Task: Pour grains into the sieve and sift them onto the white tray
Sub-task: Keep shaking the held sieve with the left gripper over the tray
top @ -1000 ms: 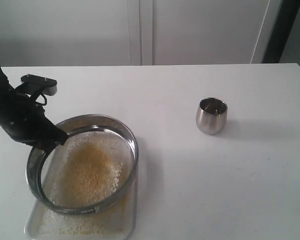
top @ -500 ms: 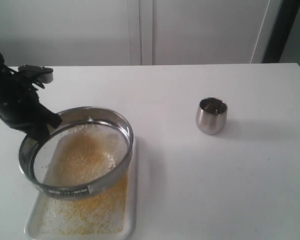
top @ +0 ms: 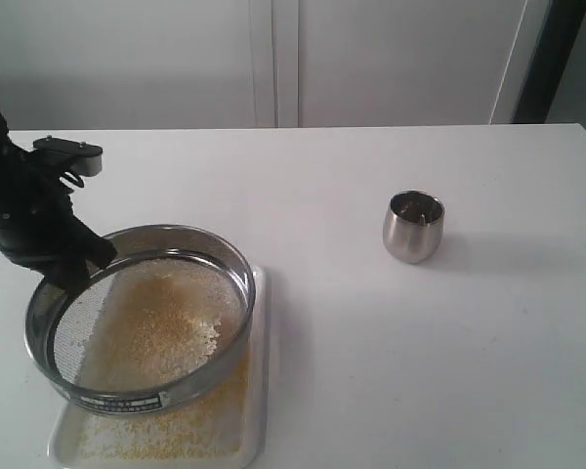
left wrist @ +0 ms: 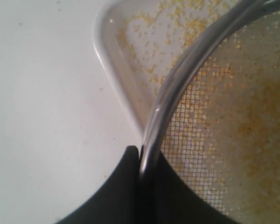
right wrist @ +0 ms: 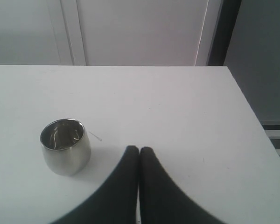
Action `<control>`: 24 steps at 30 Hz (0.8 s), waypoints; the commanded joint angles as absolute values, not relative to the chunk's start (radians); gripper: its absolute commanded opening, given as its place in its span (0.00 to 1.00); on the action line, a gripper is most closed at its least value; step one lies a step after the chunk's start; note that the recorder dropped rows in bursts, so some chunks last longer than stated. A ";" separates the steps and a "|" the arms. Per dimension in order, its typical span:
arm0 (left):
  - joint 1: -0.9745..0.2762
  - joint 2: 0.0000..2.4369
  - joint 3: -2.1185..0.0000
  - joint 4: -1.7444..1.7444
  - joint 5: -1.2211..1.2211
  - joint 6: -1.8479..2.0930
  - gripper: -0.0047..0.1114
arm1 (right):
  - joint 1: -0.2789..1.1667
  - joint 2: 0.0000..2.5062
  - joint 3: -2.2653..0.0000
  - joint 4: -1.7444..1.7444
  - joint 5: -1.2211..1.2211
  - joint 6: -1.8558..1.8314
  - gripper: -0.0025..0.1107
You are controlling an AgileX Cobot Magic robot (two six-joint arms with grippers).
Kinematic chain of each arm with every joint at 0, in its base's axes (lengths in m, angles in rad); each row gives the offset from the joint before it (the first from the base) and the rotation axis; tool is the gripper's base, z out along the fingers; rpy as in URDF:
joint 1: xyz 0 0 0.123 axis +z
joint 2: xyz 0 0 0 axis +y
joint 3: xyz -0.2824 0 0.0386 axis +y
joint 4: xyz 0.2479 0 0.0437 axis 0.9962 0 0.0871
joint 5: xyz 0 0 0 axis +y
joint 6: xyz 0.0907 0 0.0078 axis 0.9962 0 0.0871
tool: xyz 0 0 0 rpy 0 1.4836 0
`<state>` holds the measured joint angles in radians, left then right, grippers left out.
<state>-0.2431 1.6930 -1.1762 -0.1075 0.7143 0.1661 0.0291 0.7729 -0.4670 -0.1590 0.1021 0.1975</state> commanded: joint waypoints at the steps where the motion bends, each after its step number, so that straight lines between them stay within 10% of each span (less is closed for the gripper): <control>1: -0.222 1.734 -1.259 -0.126 0.705 0.133 0.04 | 0.023 0.770 -0.464 -0.162 0.105 0.199 0.02; 24: -0.238 1.744 -1.313 -0.132 0.820 0.144 0.04 | 0.023 0.770 -0.464 -0.162 0.107 0.228 0.02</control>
